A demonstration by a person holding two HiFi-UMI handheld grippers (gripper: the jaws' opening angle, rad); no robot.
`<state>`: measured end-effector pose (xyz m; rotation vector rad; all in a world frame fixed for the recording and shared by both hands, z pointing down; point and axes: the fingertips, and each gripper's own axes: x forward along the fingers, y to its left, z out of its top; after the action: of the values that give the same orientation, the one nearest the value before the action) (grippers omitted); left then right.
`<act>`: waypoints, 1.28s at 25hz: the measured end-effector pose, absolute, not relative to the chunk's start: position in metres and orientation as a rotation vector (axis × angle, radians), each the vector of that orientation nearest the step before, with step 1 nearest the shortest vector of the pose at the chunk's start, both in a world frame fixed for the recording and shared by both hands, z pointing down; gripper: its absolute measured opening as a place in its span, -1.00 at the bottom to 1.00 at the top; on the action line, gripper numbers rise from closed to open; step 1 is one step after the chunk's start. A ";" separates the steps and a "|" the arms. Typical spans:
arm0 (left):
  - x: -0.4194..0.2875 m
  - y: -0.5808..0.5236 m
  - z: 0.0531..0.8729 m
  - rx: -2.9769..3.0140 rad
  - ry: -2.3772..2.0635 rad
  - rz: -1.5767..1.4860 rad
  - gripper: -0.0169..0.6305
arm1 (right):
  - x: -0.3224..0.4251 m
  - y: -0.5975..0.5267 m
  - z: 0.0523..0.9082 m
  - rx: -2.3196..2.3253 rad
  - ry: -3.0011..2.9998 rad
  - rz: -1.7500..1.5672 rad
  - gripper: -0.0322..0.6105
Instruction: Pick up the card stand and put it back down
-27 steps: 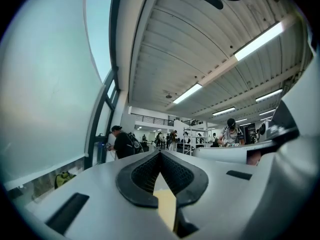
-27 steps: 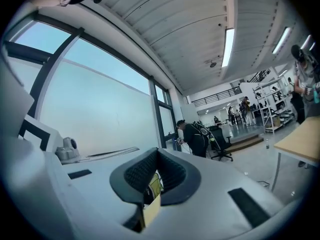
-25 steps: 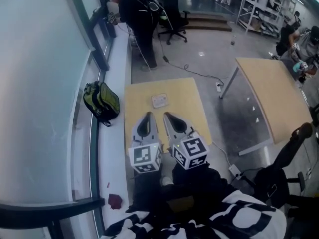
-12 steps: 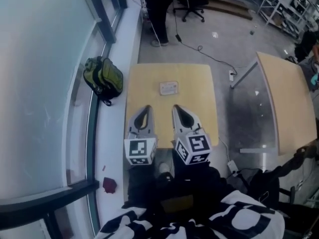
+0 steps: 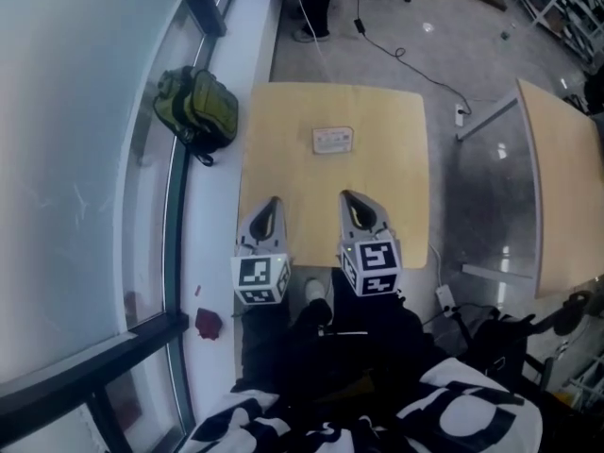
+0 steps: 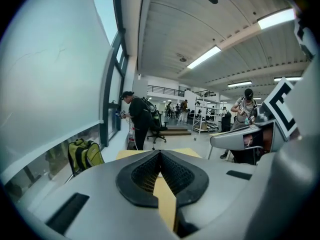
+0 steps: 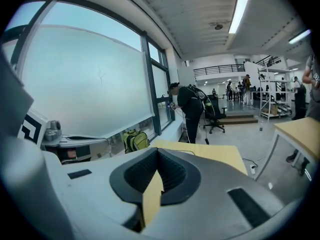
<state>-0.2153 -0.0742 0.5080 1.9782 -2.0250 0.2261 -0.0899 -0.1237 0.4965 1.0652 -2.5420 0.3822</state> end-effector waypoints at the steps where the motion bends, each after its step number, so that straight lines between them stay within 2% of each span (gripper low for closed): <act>1: -0.220 -0.074 0.513 1.973 -2.023 0.241 -0.93 | -0.091 -0.126 0.501 1.050 -2.544 0.397 -0.84; 10: -0.297 -0.077 0.567 1.962 -2.015 0.521 -0.93 | -0.092 -0.146 0.530 0.989 -2.548 0.467 -0.84; 14: -0.310 -0.092 0.584 2.044 -1.941 0.602 -0.93 | -0.089 -0.152 0.541 0.994 -2.519 0.491 -0.84; 26: -0.268 -0.183 0.635 2.194 -1.687 0.642 -0.88 | -0.093 -0.182 0.561 0.993 -2.494 0.600 -0.84; 31: -0.236 -0.217 0.648 2.270 -1.572 0.618 -0.80 | -0.091 -0.201 0.568 1.009 -2.482 0.628 -0.84; 32: -0.231 -0.222 0.651 2.286 -1.541 0.614 -0.73 | -0.090 -0.203 0.570 1.008 -2.477 0.634 -0.84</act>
<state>-0.2307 -0.2220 0.6509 2.2858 -1.5405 0.6141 -0.0902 -0.2030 0.5697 1.0083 -2.4773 0.6342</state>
